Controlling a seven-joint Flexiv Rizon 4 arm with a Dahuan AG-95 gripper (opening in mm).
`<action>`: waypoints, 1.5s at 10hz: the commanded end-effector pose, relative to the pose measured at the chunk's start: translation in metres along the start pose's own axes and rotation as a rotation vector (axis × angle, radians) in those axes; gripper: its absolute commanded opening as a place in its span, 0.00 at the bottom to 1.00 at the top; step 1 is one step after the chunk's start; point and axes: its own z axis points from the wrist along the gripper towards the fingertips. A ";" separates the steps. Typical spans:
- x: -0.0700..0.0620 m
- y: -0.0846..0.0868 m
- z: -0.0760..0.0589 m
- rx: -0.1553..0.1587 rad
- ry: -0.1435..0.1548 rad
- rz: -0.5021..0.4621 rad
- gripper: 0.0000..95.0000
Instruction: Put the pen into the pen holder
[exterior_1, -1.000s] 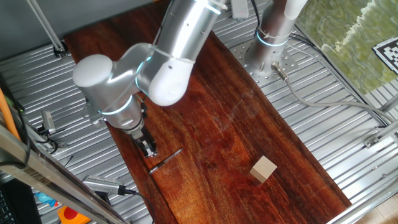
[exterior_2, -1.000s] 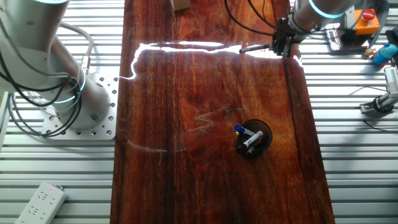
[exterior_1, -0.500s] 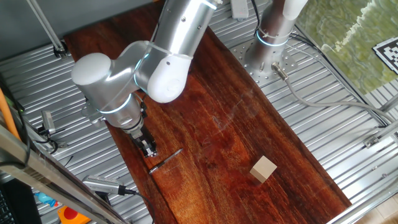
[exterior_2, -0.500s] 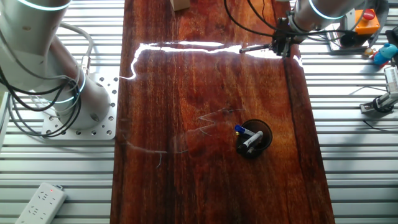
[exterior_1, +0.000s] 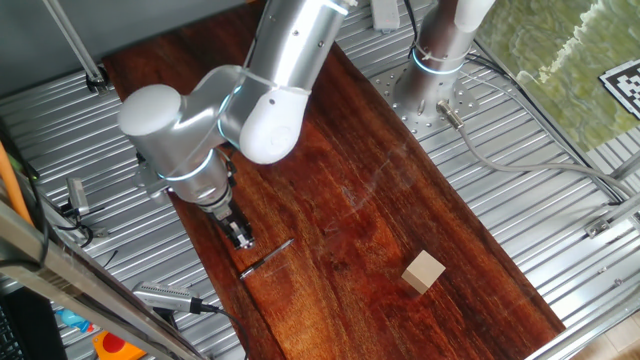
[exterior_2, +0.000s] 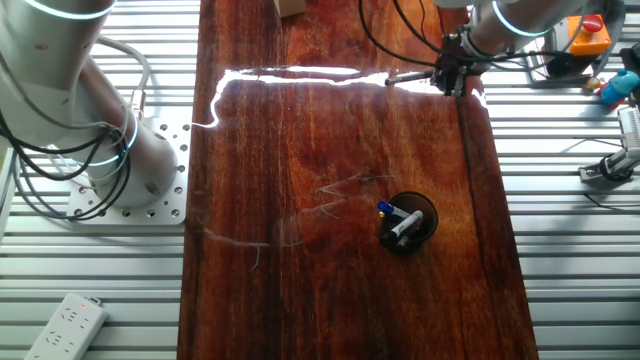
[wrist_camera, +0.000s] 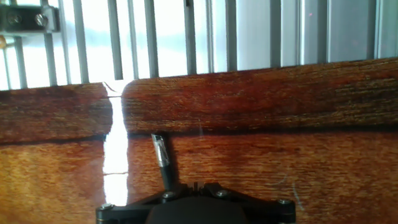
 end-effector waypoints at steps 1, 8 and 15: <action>0.000 0.000 0.000 0.063 -0.004 -0.075 0.00; 0.000 0.000 0.000 0.097 0.011 -0.178 0.00; 0.023 0.030 0.007 0.147 -0.023 -0.126 0.00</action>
